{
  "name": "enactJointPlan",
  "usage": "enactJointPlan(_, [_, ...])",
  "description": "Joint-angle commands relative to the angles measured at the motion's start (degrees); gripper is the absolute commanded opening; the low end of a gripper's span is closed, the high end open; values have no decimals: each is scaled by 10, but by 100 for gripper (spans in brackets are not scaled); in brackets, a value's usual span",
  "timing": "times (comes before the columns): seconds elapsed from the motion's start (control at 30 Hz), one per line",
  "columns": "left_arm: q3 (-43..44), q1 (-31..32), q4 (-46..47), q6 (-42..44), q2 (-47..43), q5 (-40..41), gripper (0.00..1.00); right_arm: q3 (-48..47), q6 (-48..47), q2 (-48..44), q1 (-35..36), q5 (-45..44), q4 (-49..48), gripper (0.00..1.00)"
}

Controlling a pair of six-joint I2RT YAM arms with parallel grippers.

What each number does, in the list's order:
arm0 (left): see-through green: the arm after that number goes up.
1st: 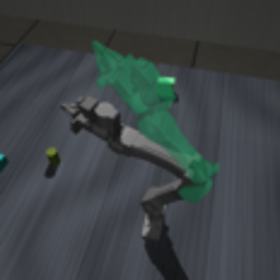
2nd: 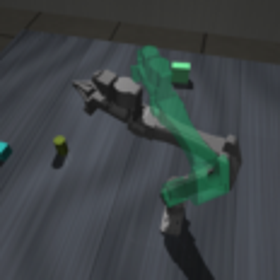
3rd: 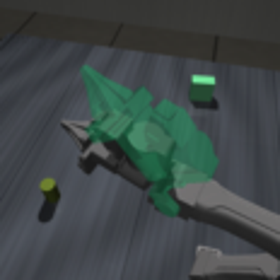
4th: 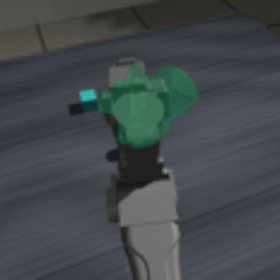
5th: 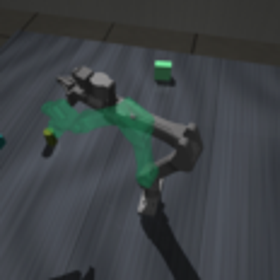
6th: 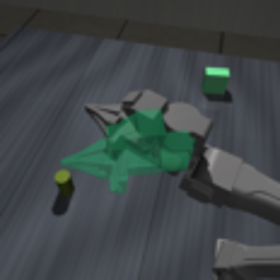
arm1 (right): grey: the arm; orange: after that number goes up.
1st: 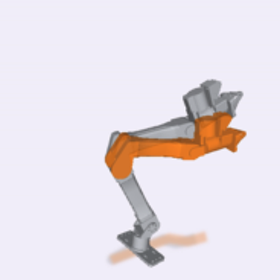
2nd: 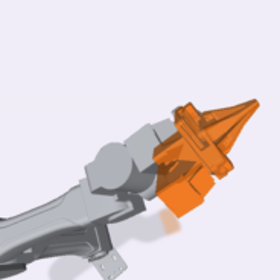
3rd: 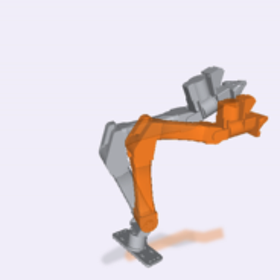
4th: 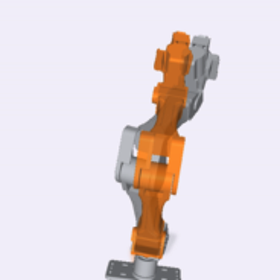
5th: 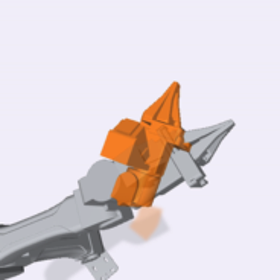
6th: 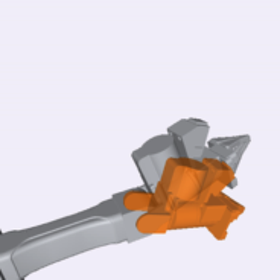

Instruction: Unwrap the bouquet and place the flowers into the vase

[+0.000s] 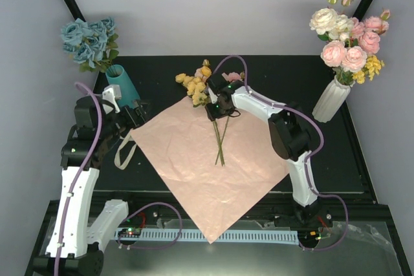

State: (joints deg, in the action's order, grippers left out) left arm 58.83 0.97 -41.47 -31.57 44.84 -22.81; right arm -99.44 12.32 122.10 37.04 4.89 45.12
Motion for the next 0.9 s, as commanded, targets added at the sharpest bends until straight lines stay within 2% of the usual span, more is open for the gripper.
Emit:
enactJointPlan(0.0, [9,3,1,7,-8,-9,94,-39,1,18,-7,-1,6,50])
enactJointPlan(0.07, [11,3,-1,9,-8,-8,94,-41,4,26,-8,2,3,44])
enactJointPlan(0.17, [13,3,-4,11,-7,-5,94,-40,7,27,-9,6,-2,27])
enactJointPlan(0.2, [12,3,-4,10,-7,-5,94,-38,7,26,-10,7,-3,24])
enactJointPlan(0.33, [10,3,-2,10,-5,-3,94,-36,7,28,-12,13,-7,20])
enactJointPlan(0.6, [7,4,6,6,-1,-4,94,-38,6,44,-13,31,-9,23])
enactJointPlan(0.8, [3,4,8,5,-1,-4,94,-40,4,47,-12,41,-13,11])
enactJointPlan(0.87, [2,4,8,5,-1,-4,94,-42,4,46,-13,44,-11,4])
